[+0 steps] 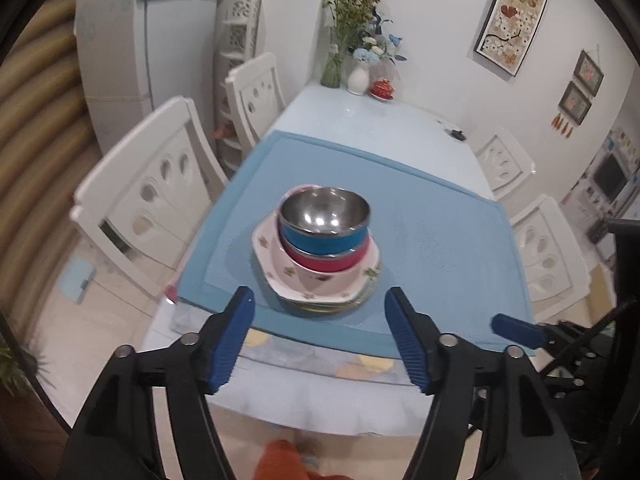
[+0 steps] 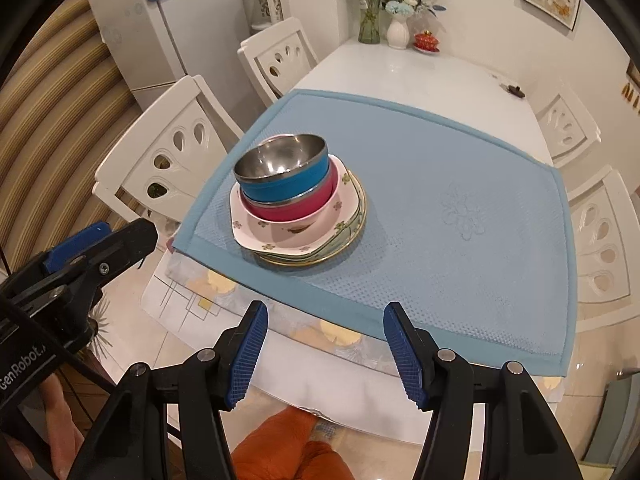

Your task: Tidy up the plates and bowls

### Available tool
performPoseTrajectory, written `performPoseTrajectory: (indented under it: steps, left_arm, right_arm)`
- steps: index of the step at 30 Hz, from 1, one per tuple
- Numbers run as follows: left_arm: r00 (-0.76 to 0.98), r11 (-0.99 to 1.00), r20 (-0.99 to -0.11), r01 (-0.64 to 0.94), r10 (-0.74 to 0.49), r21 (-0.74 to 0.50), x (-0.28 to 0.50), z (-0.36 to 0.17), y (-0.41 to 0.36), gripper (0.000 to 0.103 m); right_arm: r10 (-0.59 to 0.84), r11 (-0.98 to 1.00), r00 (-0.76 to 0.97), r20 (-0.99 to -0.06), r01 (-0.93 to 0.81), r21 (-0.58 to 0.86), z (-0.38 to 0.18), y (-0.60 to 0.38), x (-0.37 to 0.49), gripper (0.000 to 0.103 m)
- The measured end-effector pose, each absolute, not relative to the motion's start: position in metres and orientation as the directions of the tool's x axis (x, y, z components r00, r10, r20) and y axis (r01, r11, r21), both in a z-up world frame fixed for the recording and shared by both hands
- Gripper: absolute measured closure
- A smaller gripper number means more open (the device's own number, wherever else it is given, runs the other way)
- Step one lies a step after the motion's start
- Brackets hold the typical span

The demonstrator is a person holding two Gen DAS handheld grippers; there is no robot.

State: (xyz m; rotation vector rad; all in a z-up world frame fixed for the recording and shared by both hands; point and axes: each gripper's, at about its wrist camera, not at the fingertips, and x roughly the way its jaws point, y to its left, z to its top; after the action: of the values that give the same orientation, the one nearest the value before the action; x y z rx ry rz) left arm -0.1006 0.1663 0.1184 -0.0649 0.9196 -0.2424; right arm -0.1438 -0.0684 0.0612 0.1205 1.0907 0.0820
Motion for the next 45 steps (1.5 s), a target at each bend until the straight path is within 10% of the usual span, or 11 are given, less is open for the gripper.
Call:
performPoseTrajectory:
  steps: [23, 45]
  left_arm:
    - [0.618, 0.976, -0.769, -0.010, -0.164, -0.216, -0.046, 0.099, 0.221, 0.034]
    - [0.667, 0.987, -0.745, 0.105, 0.021, 0.122, -0.011, 0.107, 0.213, 0.034]
  right_arm:
    - [0.057, 0.993, 0.410, -0.910, 0.073, 0.096, 0.041, -0.041, -0.093, 0.045]
    - [-0.060, 0.997, 0.406, -0.912, 0.067, -0.036, 0.049, -0.015, -0.061, 0.045]
